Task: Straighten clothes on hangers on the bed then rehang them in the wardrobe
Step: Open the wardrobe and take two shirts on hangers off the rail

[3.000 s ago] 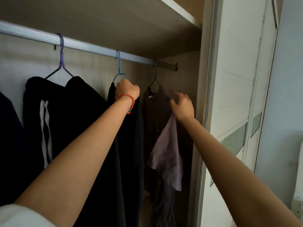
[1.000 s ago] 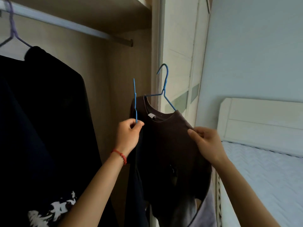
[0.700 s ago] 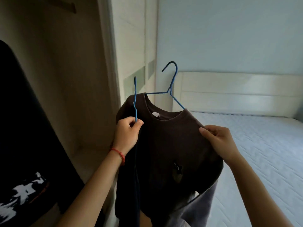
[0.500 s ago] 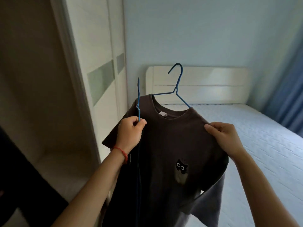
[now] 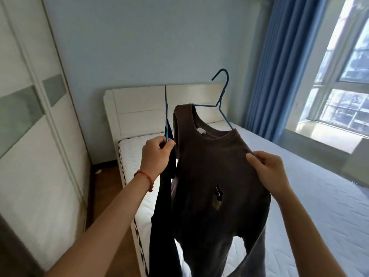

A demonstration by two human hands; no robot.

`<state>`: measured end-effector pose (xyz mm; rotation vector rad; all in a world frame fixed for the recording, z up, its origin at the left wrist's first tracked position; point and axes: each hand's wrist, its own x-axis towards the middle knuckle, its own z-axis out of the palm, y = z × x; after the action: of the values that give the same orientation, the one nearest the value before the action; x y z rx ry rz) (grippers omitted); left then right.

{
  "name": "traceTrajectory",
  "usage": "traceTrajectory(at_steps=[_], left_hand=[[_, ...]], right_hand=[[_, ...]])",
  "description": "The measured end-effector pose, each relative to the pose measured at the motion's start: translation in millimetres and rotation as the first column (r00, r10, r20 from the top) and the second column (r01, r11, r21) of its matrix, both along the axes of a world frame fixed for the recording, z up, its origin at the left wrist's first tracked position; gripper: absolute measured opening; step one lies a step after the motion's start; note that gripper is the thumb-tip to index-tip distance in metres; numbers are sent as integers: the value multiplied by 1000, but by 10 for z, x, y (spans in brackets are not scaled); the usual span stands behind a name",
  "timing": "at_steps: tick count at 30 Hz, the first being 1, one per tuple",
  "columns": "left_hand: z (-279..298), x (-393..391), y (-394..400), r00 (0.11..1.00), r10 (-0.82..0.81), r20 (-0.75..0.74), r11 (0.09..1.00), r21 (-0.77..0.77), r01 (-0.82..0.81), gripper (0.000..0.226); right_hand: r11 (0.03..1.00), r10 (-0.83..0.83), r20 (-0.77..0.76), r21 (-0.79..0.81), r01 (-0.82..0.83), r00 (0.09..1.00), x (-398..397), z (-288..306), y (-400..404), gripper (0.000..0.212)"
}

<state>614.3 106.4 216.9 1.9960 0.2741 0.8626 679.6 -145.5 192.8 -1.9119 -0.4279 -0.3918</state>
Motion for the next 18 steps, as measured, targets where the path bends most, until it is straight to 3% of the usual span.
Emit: traceTrajectory(at_steps=[9,18], left_hand=[[-1027,437,-799,933,-264,-244,964,-100,246,16],[-1946,615,-1842,646,-556,-523,831,-327,451,32]], right_hand=[[966,-254,-267,-20,258,930,-147,-1340,-530,26],[781,-561,-499,-54,622,661,-879,-2299,-1157,33]])
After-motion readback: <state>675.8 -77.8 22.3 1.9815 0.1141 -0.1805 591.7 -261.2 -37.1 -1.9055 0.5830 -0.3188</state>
